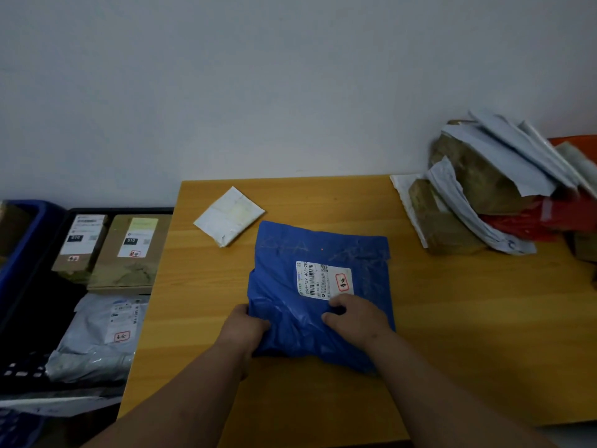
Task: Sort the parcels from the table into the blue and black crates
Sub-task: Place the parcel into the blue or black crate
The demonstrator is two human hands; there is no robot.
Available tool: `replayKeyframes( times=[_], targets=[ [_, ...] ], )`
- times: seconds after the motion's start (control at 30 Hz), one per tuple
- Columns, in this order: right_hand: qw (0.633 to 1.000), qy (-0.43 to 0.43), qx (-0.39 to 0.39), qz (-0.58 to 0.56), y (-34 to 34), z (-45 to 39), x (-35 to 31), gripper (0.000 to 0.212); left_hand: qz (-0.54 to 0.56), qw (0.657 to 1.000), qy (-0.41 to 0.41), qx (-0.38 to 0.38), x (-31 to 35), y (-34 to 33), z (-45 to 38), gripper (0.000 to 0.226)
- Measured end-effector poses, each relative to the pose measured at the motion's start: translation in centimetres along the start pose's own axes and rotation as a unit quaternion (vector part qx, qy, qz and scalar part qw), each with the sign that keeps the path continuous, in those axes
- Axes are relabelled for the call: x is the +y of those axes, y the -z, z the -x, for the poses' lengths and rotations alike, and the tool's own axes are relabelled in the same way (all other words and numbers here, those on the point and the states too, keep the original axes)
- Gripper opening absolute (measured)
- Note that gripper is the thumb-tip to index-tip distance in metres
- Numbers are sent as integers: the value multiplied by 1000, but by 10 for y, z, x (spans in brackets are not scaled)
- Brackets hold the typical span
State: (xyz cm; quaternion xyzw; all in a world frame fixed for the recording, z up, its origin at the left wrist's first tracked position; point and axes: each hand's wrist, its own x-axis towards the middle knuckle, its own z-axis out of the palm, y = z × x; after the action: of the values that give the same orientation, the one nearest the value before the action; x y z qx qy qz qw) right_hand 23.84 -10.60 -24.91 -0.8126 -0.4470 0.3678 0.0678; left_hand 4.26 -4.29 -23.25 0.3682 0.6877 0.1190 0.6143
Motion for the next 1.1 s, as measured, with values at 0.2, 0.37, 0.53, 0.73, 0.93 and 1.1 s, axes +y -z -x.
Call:
replayKeyframes(
  times=[0.2, 0.37, 0.53, 0.73, 0.93, 1.1],
  targets=[
    [990, -35, 42, -133, -4, -4, 5, 52, -15, 989, -147, 6, 23, 10, 22, 52],
    [975, -35, 165, -144, 4, -5, -4, 70, -71, 961, -268, 1, 56, 11, 37, 57],
    [941, 1, 262, -216, 27, -7, -17, 93, -81, 947, -310, 31, 83, 20, 48, 56],
    [916, 9, 233, -326, 52, -7, -16, 104, -86, 948, -303, 45, 103, 33, 51, 35],
    [880, -36, 118, -459, 51, -6, -7, 42, 22, 953, -288, 93, 100, 37, 41, 23],
    [873, -40, 115, -472, 35, -2, 0, 12, 89, 979, -151, 103, 68, 48, 13, 67]
  ],
)
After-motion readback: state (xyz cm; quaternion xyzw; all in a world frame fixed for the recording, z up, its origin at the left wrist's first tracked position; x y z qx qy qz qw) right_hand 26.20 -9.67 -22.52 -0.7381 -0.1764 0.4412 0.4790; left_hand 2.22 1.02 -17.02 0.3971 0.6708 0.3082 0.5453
